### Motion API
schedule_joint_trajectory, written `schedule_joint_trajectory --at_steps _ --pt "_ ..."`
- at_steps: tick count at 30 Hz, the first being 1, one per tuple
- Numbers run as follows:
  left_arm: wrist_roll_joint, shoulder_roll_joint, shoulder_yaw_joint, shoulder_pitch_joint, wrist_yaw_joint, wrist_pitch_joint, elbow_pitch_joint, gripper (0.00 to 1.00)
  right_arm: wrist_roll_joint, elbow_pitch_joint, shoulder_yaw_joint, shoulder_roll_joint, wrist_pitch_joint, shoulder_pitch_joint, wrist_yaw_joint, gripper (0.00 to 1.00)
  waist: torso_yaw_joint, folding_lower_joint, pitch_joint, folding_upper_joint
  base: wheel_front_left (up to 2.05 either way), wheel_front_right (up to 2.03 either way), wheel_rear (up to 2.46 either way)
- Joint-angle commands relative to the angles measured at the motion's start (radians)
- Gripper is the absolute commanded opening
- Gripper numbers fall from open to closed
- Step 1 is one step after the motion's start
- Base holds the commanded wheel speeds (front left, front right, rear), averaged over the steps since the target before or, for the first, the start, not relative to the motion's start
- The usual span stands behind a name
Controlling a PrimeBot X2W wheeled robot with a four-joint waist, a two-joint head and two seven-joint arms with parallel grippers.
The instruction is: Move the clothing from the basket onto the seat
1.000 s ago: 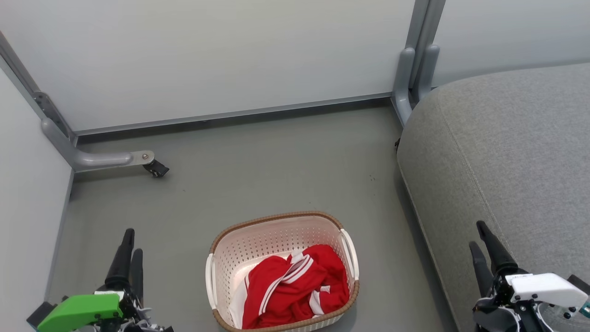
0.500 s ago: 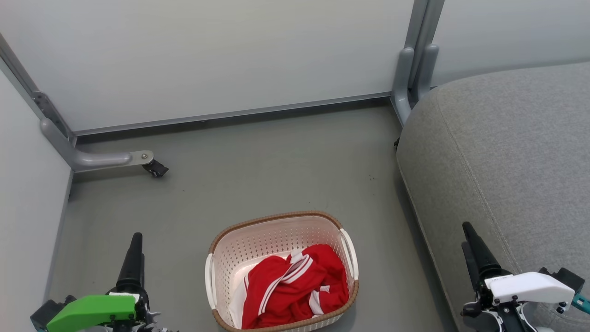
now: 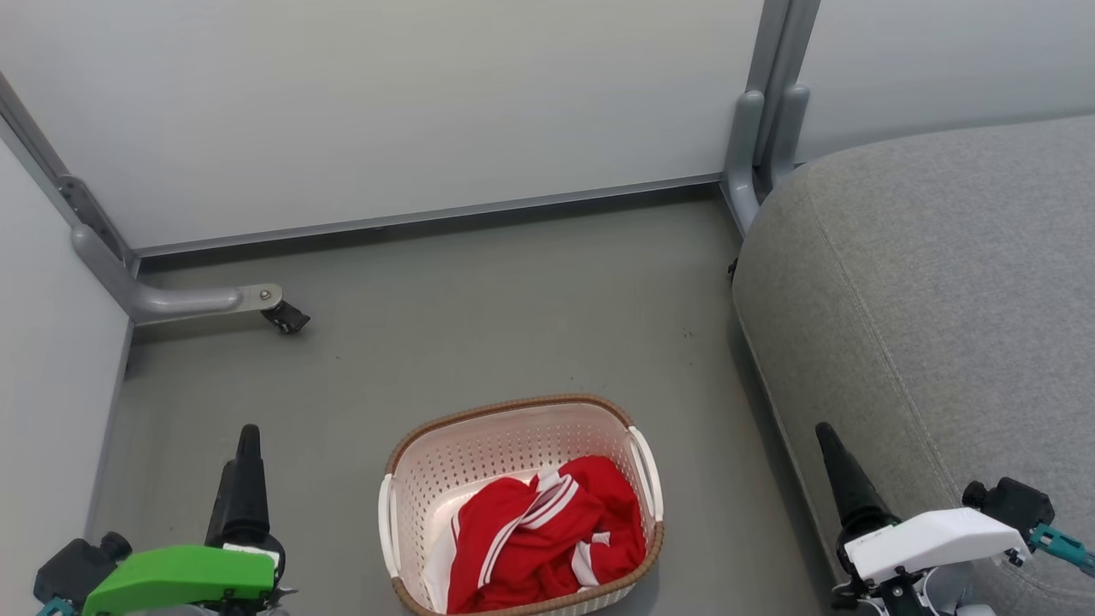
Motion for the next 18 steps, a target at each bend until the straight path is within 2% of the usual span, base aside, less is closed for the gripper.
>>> schedule_joint_trajectory --at_steps 1,11,18 --pt "0.048 0.006 -0.006 0.002 0.008 -0.010 -0.029 1.00 -0.051 -0.022 -0.001 -0.009 -0.012 0.000 0.000 1.00 -0.001 -0.0001 -0.001 0.0000 0.00 0.00 0.00" --pt "0.276 0.007 -0.063 0.036 0.036 -0.047 -0.067 1.00 -0.221 -0.057 0.020 -0.011 -0.049 0.015 0.000 1.00 -0.005 -0.0001 -0.013 0.0000 0.00 0.00 0.00" --pt "0.366 0.008 -0.079 0.051 0.056 -0.069 -0.088 1.00 -0.344 -0.076 0.048 -0.012 -0.071 0.012 0.000 1.00 -0.008 -0.0001 -0.016 0.0000 0.00 0.00 0.00"
